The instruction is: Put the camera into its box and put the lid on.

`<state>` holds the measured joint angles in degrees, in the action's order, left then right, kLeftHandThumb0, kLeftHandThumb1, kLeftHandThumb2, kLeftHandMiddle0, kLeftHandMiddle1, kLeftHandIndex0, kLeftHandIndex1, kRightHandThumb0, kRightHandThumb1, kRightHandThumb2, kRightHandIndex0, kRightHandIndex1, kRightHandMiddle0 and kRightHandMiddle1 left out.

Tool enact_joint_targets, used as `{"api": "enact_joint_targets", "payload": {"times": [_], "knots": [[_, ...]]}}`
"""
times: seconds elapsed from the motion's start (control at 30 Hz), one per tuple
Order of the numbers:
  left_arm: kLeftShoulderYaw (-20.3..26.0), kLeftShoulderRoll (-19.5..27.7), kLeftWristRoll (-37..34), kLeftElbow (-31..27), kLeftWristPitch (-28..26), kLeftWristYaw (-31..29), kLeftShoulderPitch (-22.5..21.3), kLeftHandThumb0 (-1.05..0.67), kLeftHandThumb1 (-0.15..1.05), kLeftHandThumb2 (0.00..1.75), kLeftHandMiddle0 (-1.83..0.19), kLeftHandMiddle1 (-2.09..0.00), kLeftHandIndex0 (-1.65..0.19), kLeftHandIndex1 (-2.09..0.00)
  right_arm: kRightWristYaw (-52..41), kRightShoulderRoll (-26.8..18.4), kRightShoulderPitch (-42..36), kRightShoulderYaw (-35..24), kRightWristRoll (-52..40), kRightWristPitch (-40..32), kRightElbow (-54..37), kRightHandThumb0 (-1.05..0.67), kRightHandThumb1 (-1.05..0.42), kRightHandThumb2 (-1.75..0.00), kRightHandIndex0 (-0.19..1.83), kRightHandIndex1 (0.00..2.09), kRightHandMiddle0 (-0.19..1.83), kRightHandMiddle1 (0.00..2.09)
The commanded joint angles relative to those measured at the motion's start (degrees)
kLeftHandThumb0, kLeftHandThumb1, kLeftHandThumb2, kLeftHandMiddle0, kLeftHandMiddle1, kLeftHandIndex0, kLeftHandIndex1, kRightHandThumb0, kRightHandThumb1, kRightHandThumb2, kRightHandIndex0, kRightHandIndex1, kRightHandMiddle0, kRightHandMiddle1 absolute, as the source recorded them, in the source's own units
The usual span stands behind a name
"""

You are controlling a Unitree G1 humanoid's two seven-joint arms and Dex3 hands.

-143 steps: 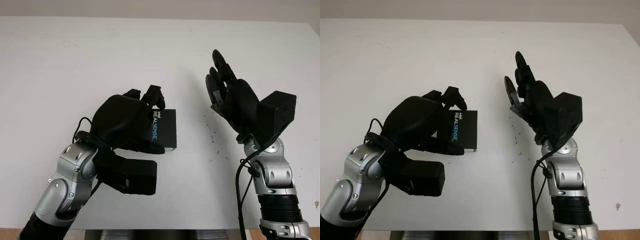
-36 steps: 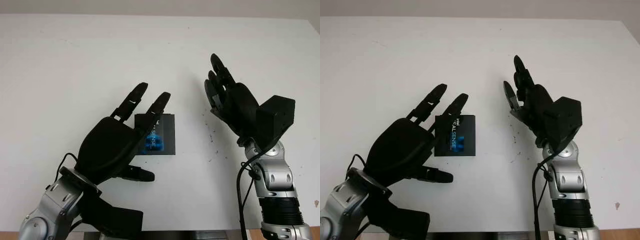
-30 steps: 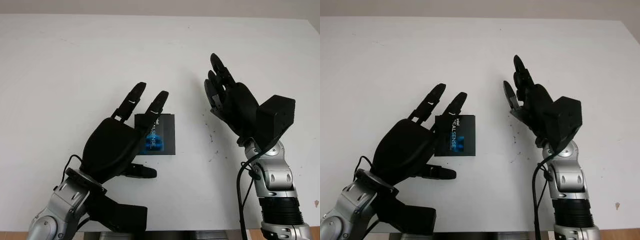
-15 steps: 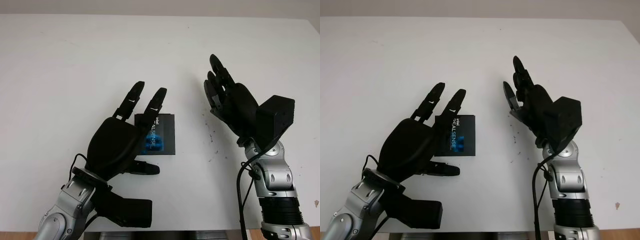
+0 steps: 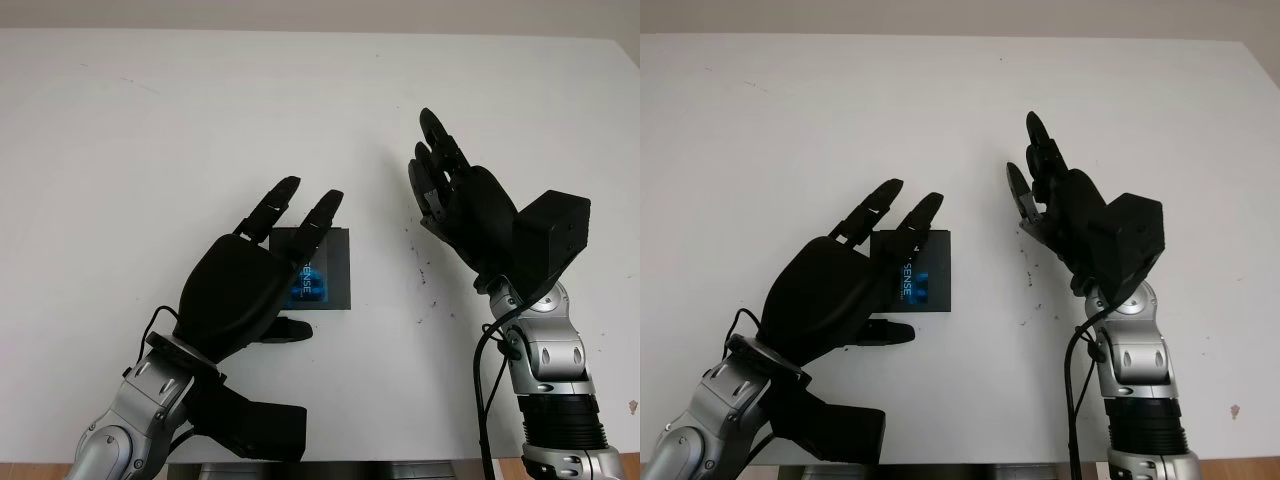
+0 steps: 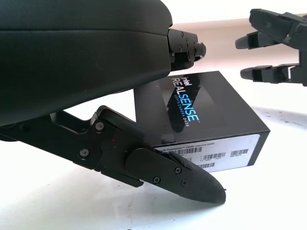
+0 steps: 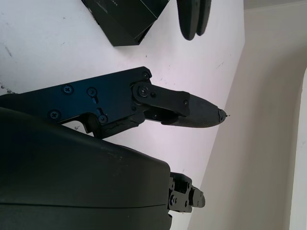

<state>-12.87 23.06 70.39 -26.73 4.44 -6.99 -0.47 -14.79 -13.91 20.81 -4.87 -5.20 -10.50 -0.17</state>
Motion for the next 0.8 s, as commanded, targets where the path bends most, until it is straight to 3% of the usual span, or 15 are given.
{"api": "enact_joint_targets", "payload": {"times": [0.0, 0.23, 0.33, 0.4, 0.57, 0.63, 0.77], "knots": [[-0.66, -0.91, -0.67, -0.21, -0.07, 1.2, -0.4, -0.6, 0.94, 0.07, -0.2, -0.15, -0.09, -0.15, 0.02, -0.35, -0.49, -0.11, -0.15, 0.23, -0.72, -0.59, -1.05, -0.58, -0.12, 0.05, -0.11, 0.06], [-1.34, -3.29, -1.92, 2.46, -0.74, 4.7, -2.14, -0.67, 1.0, 0.06, -0.29, -0.29, -0.18, -0.23, 0.26, -0.57, -0.6, 0.08, 0.51, 0.04, -0.77, -0.61, -1.05, -0.58, -0.12, 0.06, -0.11, 0.06], [-1.99, -3.82, -1.22, 3.27, -1.5, 5.37, -2.74, -0.67, 1.02, 0.06, 0.0, -0.95, -0.1, -0.38, -0.07, -0.6, -0.74, -0.03, 0.23, 0.24, -0.84, -0.62, -1.05, -0.58, -0.12, 0.05, -0.11, 0.06], [-2.38, -3.98, -0.89, 3.55, -2.0, 5.76, -2.97, -0.65, 1.02, 0.05, 0.08, -1.16, -0.04, -0.51, -0.05, -0.4, -0.75, -0.18, 0.0, 0.49, -0.65, -0.61, -1.05, -0.58, -0.12, 0.05, -0.11, 0.06], [-2.92, -4.5, -0.67, 4.8, -2.84, 8.06, -3.4, -0.57, 1.04, 0.09, 0.13, -1.35, 0.04, -0.72, 0.24, -0.61, -0.71, 0.05, 0.35, -0.45, -0.79, -0.62, -1.05, -0.58, -0.13, 0.05, -0.11, 0.05], [-3.07, -4.54, -0.4, 5.15, -3.13, 8.88, -3.68, -0.5, 1.05, 0.18, 0.13, -1.43, 0.12, -0.98, 0.35, -0.4, -0.56, 0.02, 0.25, -0.21, -0.58, -0.61, -1.05, -0.58, -0.13, 0.05, -0.11, 0.05], [-3.18, -4.73, -0.44, 5.72, -3.55, 10.45, -4.24, -0.43, 1.05, 0.26, 0.1, -1.51, 0.18, -1.25, 0.31, -0.49, -0.47, 0.19, 0.32, -0.27, -0.44, -0.61, -1.05, -0.57, -0.13, 0.05, -0.11, 0.05]]}}
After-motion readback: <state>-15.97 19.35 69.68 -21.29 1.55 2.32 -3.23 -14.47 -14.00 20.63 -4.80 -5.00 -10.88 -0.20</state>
